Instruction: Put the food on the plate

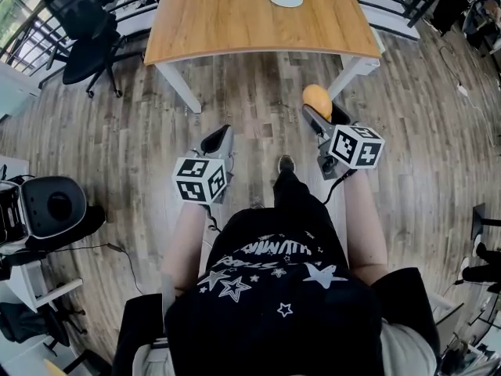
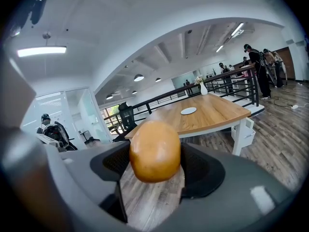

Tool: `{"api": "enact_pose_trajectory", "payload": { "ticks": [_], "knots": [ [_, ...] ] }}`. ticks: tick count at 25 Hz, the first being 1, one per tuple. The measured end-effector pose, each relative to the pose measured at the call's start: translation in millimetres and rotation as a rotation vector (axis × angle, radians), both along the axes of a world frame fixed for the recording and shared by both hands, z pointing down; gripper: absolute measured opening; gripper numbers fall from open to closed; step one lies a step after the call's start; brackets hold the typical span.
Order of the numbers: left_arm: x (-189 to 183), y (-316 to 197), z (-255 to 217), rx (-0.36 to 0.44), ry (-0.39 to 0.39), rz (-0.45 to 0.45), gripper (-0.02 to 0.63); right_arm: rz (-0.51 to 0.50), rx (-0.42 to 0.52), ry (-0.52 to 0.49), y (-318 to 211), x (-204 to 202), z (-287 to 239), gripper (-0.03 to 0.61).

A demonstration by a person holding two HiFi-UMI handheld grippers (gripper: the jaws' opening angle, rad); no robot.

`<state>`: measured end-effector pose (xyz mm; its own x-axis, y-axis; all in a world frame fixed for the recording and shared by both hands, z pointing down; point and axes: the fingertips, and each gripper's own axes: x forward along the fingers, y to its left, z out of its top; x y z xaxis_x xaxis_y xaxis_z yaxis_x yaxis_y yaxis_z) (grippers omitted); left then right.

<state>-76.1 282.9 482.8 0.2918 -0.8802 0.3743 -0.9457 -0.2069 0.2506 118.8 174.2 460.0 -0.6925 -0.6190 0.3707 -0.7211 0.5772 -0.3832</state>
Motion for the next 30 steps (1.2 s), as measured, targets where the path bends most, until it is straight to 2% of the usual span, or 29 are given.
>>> {"api": "enact_pose_trajectory", "payload": {
  "ticks": [6, 15, 30],
  "knots": [
    [-6.7, -9.5, 1.7, -0.008, 0.005, -0.01, 0.002, 0.015, -0.014, -0.029, -18.4, -1.2, -0.8, 0.333],
    [-26.5, -42.4, 12.3, -0.04, -0.012, -0.03, 0.002, 0.002, -0.042, -0.055, -64.7, -23.4, 11.4, 0.333],
    [-41.0, -177.2, 8.2, -0.051, -0.028, -0.055, 0.002, -0.027, -0.06, -0.063, -211.6, -38.0, 13.2, 0.333]
  ]
}}
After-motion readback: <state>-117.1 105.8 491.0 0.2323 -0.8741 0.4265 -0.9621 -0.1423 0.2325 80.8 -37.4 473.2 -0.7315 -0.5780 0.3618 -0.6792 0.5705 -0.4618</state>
